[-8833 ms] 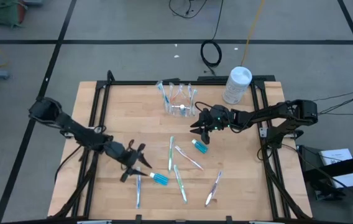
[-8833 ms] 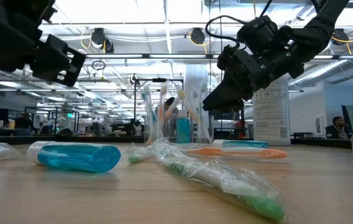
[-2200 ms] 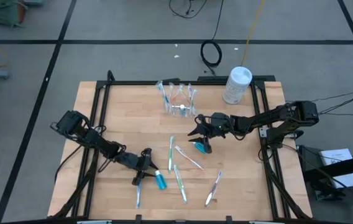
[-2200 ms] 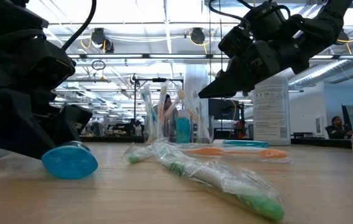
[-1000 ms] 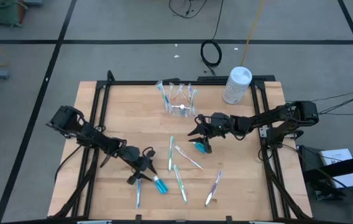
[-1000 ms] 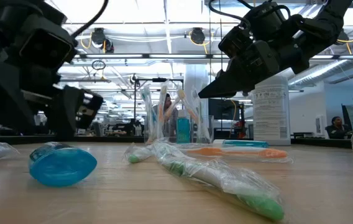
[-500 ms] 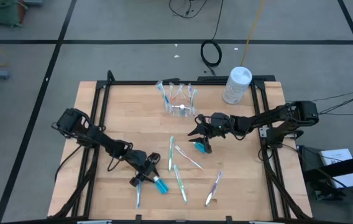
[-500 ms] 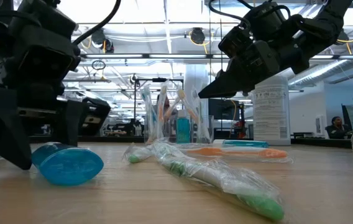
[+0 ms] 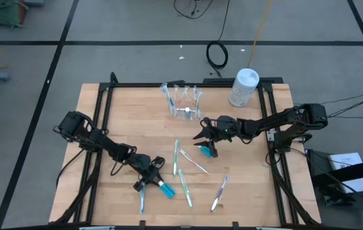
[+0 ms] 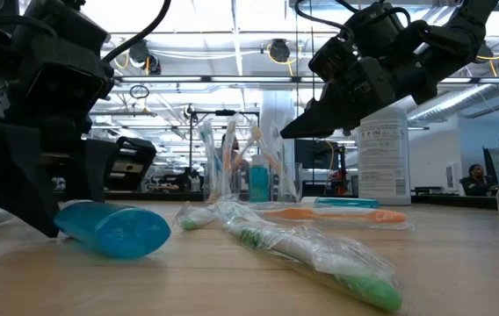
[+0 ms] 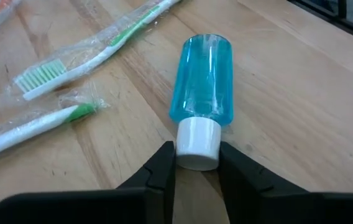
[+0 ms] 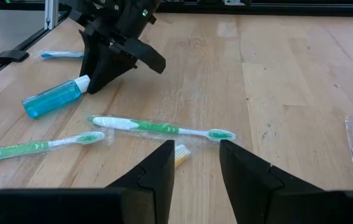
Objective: Pick & Place toothbrushing station
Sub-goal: Put the blue mouthwash into the transparent organizer
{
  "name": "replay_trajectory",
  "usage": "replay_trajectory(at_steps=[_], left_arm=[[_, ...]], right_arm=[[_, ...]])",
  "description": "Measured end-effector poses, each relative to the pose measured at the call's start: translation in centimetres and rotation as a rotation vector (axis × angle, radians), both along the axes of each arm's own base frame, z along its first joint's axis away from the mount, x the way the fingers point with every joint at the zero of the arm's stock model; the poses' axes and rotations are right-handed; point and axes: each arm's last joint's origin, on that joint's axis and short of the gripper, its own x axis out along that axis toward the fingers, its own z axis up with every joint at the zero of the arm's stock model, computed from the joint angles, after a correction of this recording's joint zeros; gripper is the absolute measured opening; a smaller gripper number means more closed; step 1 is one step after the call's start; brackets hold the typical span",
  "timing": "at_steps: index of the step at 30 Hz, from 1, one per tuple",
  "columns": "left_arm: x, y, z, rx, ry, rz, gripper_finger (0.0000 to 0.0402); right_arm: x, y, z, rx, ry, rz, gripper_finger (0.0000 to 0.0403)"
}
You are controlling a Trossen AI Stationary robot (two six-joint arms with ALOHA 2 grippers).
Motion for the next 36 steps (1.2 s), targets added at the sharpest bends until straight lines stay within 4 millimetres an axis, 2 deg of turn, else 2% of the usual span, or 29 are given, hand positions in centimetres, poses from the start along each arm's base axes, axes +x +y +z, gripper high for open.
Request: replay_trajectory(at_steps=[5,8,11,16,19,23,28,31,36], left_arm=[[0.2,0.0,0.5,0.055,-0.070,-0.026,0.0089],[0.8,0.0,2.1,0.116,-0.147,-0.010,0.0089],[1.3,0.5,4.1,0.216,-0.142,0.021,0.0089],[2.8,2.3,9.5,0.499,-0.034,0.079,0.0089],[3.9,4.0,13.3,0.673,0.027,0.127,0.0089],[5.6,6.9,18.5,0.854,0.015,0.171,0.0089],[7.0,10.9,22.8,1.094,-0.049,0.168,0.0089],[7.6,13.5,23.7,1.165,-0.046,0.183,0.0089],[8.3,17.5,21.9,1.326,0.113,0.182,0.0088]], right_arm=[[0.0,0.0,-0.1,0.001,0.007,0.000,0.0118],[-0.2,0.0,-0.4,0.016,0.047,-0.005,0.0118],[-0.5,0.0,-0.9,0.038,0.113,-0.014,0.0118],[-1.0,0.0,-1.8,0.010,0.210,-0.003,0.0118],[-1.0,-0.5,-1.8,-0.087,0.202,-0.037,0.0118],[-0.7,-1.1,-1.3,-0.199,0.157,-0.184,0.0118],[-0.5,-1.3,-0.9,-0.187,0.114,-0.241,0.0118],[-0.5,-1.2,-1.0,-0.199,0.121,-0.232,0.0118],[-0.5,-1.2,-1.0,-0.206,0.123,-0.230,0.0118]])
